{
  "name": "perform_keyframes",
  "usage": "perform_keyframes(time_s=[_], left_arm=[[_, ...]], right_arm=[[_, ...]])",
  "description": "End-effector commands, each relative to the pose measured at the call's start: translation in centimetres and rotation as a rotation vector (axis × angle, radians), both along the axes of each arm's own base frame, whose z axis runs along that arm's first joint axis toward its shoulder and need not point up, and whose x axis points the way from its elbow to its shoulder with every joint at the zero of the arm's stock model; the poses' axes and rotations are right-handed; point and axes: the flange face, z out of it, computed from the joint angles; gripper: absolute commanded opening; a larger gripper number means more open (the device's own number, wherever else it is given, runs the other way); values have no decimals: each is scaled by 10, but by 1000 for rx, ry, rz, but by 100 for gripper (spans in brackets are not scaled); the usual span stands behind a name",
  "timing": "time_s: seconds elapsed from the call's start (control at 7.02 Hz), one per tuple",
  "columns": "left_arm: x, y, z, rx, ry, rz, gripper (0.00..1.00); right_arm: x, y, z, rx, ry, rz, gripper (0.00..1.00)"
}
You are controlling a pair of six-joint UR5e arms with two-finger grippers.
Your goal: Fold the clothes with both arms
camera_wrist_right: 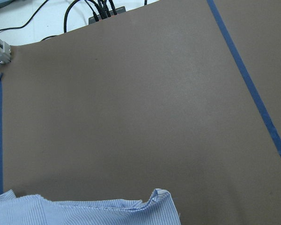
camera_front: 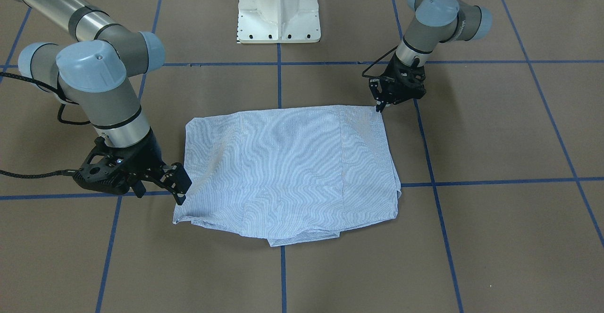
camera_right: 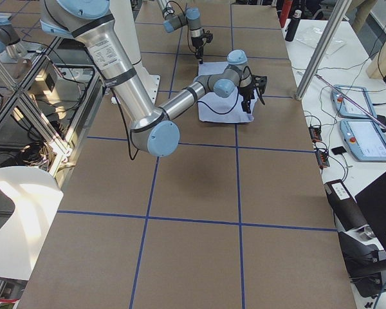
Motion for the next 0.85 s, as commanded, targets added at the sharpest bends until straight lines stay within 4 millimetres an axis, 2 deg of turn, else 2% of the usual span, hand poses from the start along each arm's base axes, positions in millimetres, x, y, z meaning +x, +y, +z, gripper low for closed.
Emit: perform_keyframes(time_s=[0.0,0.14,0.28,0.43,0.57,0.71], left_arm=[[-10,-5,-1,32,-8,7,0],[-26,-30,8,90,-49,-7,0],[-51,-70,27,118,-107,-51,0],[-67,-115,43,145,-161,-89,0],[-69,-176,42,155,-195,-139,0],[-58,-234,44,149,-230,-167,0]], right_arm=[[0,0,-1,0,-1,1,100],[-1,0,-1,0,-1,0,100],[0,0,-1,0,-1,1,100],[0,0,-1,0,-1,1,100],[-1,0,-1,0,-1,0,100],[-1,0,-2,1,-2,0,100]])
